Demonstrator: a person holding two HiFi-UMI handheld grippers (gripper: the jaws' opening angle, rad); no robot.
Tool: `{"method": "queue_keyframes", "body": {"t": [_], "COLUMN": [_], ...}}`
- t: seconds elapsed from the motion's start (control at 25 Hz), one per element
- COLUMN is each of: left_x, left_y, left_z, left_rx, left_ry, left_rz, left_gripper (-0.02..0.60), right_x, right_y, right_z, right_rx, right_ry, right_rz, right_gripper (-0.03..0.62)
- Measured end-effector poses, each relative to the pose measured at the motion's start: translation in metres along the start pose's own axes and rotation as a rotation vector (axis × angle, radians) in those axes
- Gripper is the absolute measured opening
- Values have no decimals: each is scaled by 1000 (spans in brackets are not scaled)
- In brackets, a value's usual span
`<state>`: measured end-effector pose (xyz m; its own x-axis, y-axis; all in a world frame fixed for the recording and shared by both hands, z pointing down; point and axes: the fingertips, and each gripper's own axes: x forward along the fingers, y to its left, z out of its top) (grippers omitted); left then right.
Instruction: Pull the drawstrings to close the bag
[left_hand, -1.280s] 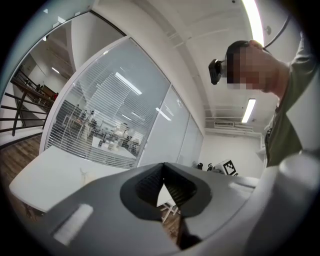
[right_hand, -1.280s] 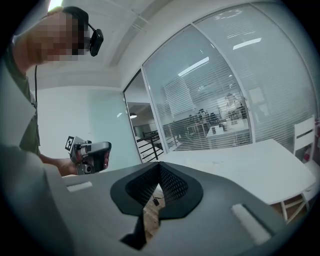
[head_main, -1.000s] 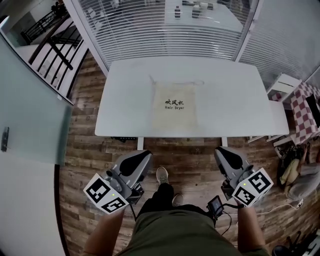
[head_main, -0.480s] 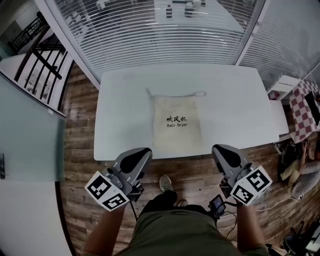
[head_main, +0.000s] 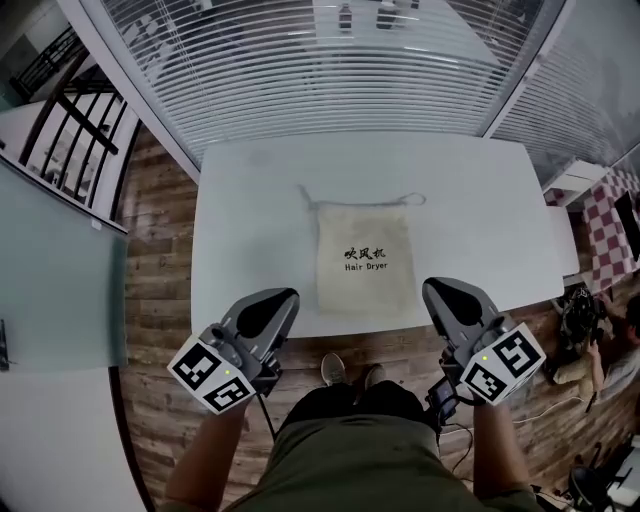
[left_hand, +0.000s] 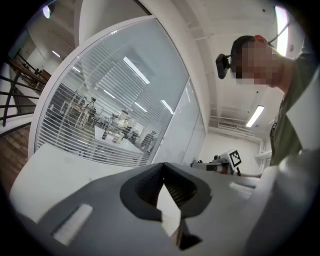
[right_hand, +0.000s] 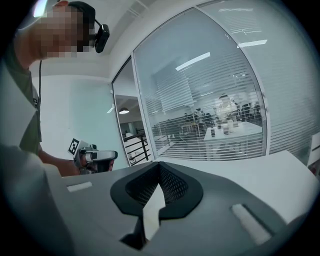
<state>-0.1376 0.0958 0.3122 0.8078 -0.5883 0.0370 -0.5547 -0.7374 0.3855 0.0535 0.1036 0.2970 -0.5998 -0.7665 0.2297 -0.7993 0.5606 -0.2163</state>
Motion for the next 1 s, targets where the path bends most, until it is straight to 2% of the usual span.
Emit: {"method": "queue_keyframes", "body": {"t": [0.24, 0.48, 1.0], "left_x": [18, 52, 113], "left_y": [26, 52, 136], "left_z": [-3, -7, -46], "left_rx": [24, 45, 101], "left_ry": [44, 88, 249], "left_rz": [35, 77, 282], "left_gripper": [0, 0, 0], "right_x": [20, 42, 97], "right_y": [-29, -77, -197], "right_z": [0, -1, -32], "right_rx": [7, 17, 25], "right_ry": [27, 49, 169], "right_rz": [-2, 13, 62], "right_gripper": [9, 9, 11]}}
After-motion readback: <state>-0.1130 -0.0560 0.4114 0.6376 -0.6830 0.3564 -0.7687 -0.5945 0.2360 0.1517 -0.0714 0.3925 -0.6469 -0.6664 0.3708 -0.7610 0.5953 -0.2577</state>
